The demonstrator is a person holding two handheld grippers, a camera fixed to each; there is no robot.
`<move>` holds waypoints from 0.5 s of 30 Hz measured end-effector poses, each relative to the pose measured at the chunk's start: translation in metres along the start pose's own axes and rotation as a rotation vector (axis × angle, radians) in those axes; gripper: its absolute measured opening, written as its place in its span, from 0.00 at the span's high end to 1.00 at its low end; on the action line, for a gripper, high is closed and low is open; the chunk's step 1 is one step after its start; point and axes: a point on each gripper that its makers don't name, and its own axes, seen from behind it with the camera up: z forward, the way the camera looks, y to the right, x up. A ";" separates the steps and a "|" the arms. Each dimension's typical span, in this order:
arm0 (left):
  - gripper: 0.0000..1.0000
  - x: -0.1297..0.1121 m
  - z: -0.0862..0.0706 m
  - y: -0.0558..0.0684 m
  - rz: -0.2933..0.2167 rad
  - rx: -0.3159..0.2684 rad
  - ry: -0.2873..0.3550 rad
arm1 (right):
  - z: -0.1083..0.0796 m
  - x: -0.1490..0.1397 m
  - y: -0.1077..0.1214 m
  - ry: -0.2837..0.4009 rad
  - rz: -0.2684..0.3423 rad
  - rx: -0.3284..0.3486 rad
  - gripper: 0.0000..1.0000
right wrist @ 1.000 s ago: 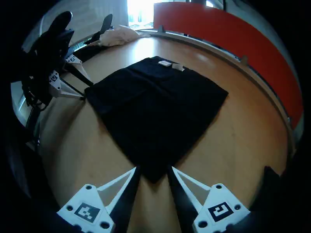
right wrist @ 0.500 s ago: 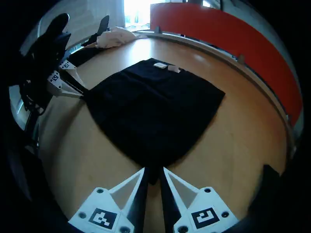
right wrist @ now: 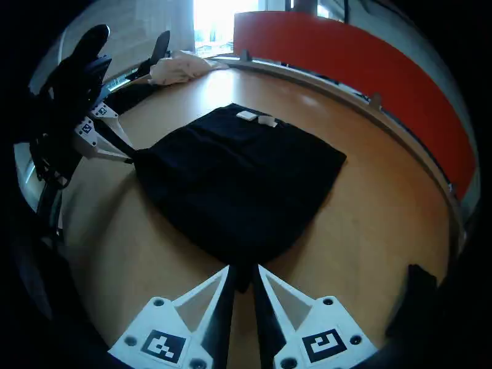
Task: Fold towel
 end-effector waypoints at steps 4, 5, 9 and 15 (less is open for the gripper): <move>0.88 0.008 -0.009 -0.002 -0.010 0.009 0.009 | -0.007 0.008 -0.001 0.019 0.005 -0.005 0.81; 0.88 0.009 -0.011 -0.002 -0.012 0.011 0.011 | -0.009 0.010 -0.001 0.023 0.006 -0.005 0.81; 0.88 0.018 -0.023 -0.004 -0.017 0.022 0.021 | -0.020 0.021 -0.003 0.046 0.002 -0.008 0.81; 0.88 0.028 -0.044 -0.006 -0.034 0.034 0.032 | -0.039 0.038 -0.008 0.084 -0.015 -0.011 0.81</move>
